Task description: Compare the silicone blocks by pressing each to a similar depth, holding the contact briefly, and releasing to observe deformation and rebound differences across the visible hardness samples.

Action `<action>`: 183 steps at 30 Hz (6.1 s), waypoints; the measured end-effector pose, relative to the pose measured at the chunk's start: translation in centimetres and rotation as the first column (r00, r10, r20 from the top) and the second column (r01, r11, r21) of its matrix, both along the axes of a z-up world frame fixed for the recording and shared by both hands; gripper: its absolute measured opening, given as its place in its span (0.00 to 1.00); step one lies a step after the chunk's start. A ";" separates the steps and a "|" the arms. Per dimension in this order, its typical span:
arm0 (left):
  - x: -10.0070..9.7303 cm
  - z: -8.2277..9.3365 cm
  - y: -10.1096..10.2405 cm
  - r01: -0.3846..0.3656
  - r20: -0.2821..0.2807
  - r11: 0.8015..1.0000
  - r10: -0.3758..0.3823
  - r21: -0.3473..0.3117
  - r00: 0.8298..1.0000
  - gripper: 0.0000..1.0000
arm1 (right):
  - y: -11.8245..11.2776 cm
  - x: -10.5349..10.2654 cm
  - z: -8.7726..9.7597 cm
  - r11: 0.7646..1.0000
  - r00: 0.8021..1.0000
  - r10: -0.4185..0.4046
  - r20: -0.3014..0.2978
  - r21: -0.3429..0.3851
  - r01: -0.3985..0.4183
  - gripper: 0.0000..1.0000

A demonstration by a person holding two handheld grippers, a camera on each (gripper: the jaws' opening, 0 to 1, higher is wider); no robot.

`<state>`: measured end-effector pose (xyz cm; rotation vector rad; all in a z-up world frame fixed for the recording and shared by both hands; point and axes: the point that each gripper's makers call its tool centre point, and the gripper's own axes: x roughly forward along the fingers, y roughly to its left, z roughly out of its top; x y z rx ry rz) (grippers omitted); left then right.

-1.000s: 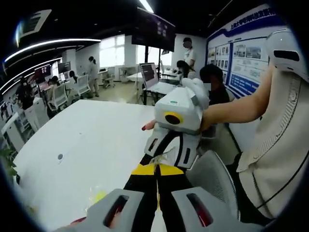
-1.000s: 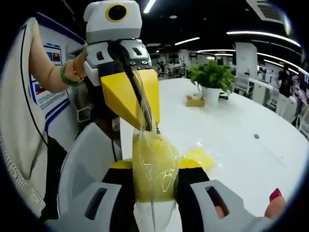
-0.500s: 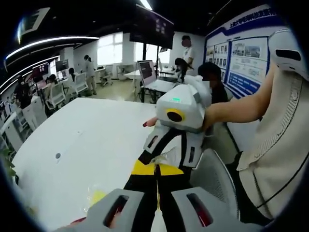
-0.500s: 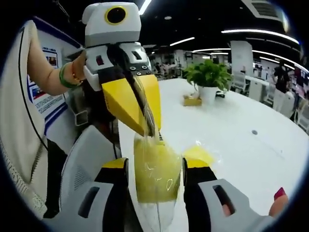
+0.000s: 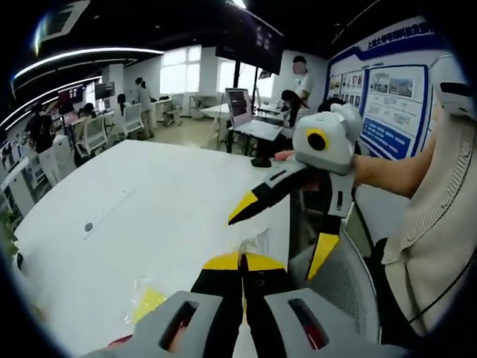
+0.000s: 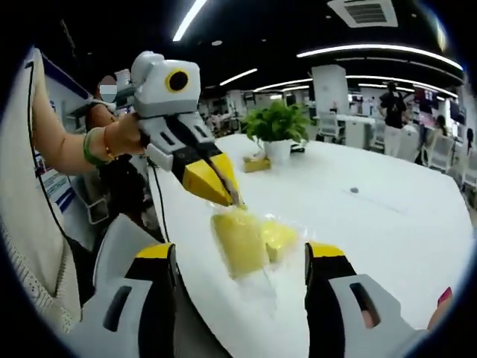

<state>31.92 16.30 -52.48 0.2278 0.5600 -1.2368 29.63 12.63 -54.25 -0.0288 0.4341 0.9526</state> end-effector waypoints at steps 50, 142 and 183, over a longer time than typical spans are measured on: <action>17.2 -17.9 -5.0 -0.609 -0.412 0.784 0.518 -0.121 0.749 0.00 | -12.0 -0.7 -2.6 0.940 0.936 -0.340 -0.091 -0.008 0.340 0.59; -5.3 -5.1 17.9 -0.684 -0.163 0.699 0.664 -0.209 0.729 0.51 | -3.5 -3.9 -2.2 0.967 0.970 -0.233 -0.072 0.088 0.239 0.69; -4.5 -4.9 18.9 -0.686 -0.160 0.706 0.667 -0.176 0.727 0.55 | -4.8 -3.8 -2.4 0.964 0.962 -0.260 -0.089 0.040 0.264 0.68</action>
